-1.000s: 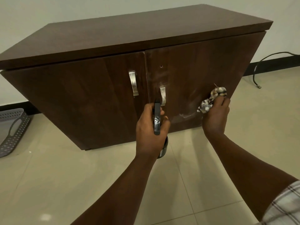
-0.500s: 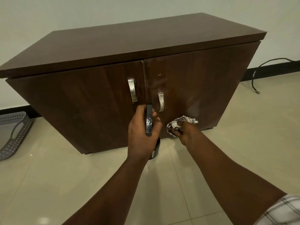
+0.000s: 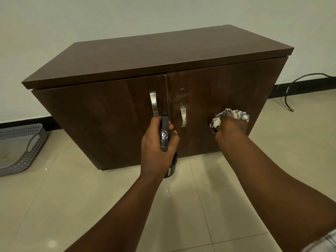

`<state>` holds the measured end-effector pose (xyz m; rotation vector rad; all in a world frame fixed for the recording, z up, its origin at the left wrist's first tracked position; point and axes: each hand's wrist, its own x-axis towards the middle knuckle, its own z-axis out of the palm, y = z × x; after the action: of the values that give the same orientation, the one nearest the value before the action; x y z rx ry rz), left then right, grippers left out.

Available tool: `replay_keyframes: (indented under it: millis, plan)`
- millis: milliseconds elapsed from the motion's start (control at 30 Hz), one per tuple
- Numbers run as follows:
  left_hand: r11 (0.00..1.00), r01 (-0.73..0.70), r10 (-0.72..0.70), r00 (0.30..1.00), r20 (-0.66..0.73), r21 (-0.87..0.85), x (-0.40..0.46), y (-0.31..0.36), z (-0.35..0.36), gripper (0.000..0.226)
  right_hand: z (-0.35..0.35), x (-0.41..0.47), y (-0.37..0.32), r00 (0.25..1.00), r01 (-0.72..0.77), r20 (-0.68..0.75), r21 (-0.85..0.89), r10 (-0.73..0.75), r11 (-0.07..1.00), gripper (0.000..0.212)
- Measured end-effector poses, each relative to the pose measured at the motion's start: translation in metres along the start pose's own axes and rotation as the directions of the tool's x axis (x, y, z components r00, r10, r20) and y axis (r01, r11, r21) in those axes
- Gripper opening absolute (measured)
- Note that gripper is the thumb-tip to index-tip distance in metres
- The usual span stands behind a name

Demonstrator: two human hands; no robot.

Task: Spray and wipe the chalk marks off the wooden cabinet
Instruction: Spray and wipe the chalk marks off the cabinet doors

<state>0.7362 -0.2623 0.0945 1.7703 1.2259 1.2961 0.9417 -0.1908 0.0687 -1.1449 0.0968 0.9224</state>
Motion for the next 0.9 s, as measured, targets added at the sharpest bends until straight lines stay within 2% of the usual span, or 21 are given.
replay_keyframes:
  millis: [100,133,167,200,233,333,433,500,533,567,600,633,667,700,733,767,800,900]
  plan:
    - [1.0,-0.001,0.001,1.0,-0.01,-0.005,-0.003,0.002,-0.004,0.019,-0.005,0.008,0.018,0.999,-0.018,0.05,0.237,0.006,0.971,0.038]
    - [1.0,-0.005,0.005,1.0,-0.014,-0.003,-0.003,0.001,-0.006,0.019,-0.001,0.008,0.031,0.998,-0.065,0.038,0.163,0.059,0.985,0.037]
    - [1.0,-0.007,0.007,1.0,-0.017,-0.004,-0.004,0.002,-0.006,0.019,0.0,0.007,0.042,0.992,-0.122,0.03,0.007,0.122,0.993,0.032]
    - [1.0,-0.012,0.012,1.0,-0.02,-0.003,-0.004,0.002,-0.007,0.02,0.0,0.002,0.058,0.974,-0.205,0.077,-0.089,0.212,0.975,0.019]
    - [1.0,-0.016,0.016,1.0,-0.019,-0.003,-0.004,0.003,-0.008,0.021,-0.001,-0.004,0.069,0.935,-0.32,0.142,-0.062,0.326,0.945,0.011]
    - [1.0,-0.025,0.025,1.0,-0.008,0.004,-0.004,0.003,-0.009,0.022,-0.006,-0.021,0.086,0.907,-0.367,0.213,-0.017,0.362,0.93,0.02]
    - [1.0,-0.027,0.027,1.0,-0.012,-0.003,-0.008,0.003,-0.012,0.021,0.003,-0.035,0.068,0.941,-0.294,0.158,-0.055,0.299,0.954,0.01]
    - [1.0,-0.02,0.02,1.0,-0.02,-0.006,-0.009,0.005,-0.014,0.021,0.009,-0.045,0.048,0.988,-0.123,0.081,-0.094,0.131,0.988,0.036]
    - [1.0,-0.019,0.018,0.999,-0.027,-0.01,-0.008,0.006,-0.015,0.021,0.011,-0.05,0.039,0.999,0.045,0.019,-0.18,-0.042,0.983,0.047]
    - [1.0,-0.019,0.019,0.999,-0.034,-0.01,-0.008,0.008,-0.016,0.02,0.013,-0.056,0.031,0.958,0.269,0.006,-0.361,-0.286,0.893,0.054]
    - [1.0,-0.024,0.023,0.999,-0.039,-0.008,-0.007,0.009,-0.018,0.02,0.014,-0.065,0.024,0.852,0.481,0.085,-0.518,-0.517,0.708,0.059]
    - [0.999,-0.033,0.032,0.998,-0.045,-0.009,-0.006,0.012,-0.018,0.02,0.014,-0.075,0.016,0.691,0.661,0.227,-0.584,-0.687,0.471,0.06]
    - [0.999,-0.041,0.041,0.998,-0.047,-0.009,-0.005,0.013,-0.019,0.02,0.014,-0.086,0.01,0.517,0.788,0.374,-0.559,-0.77,0.258,0.059]
    - [0.999,-0.048,0.048,0.998,-0.049,-0.01,-0.004,0.015,-0.02,0.021,0.014,-0.092,0.008,0.366,0.857,0.492,-0.508,-0.79,0.08,0.059]
    - [0.999,-0.053,0.052,0.997,-0.05,-0.008,-0.004,0.015,-0.02,0.021,0.014,-0.099,0.006,0.251,0.891,0.591,-0.45,-0.767,-0.056,0.058]
    - [0.999,-0.054,0.054,0.997,-0.05,-0.005,-0.004,0.016,-0.02,0.022,0.014,-0.101,0.01,0.19,0.9,0.672,-0.41,-0.716,-0.146,0.056]
    - [0.998,-0.055,0.055,0.997,-0.05,-0.003,-0.005,0.016,-0.02,0.022,0.014,-0.1,0.015,0.17,0.899,0.736,-0.388,-0.655,-0.203,0.052]
    - [0.998,-0.056,0.056,0.998,-0.042,-0.008,-0.008,0.015,-0.021,0.022,0.01,-0.095,0.03,0.248,0.899,0.85,-0.38,-0.464,-0.215,0.044]
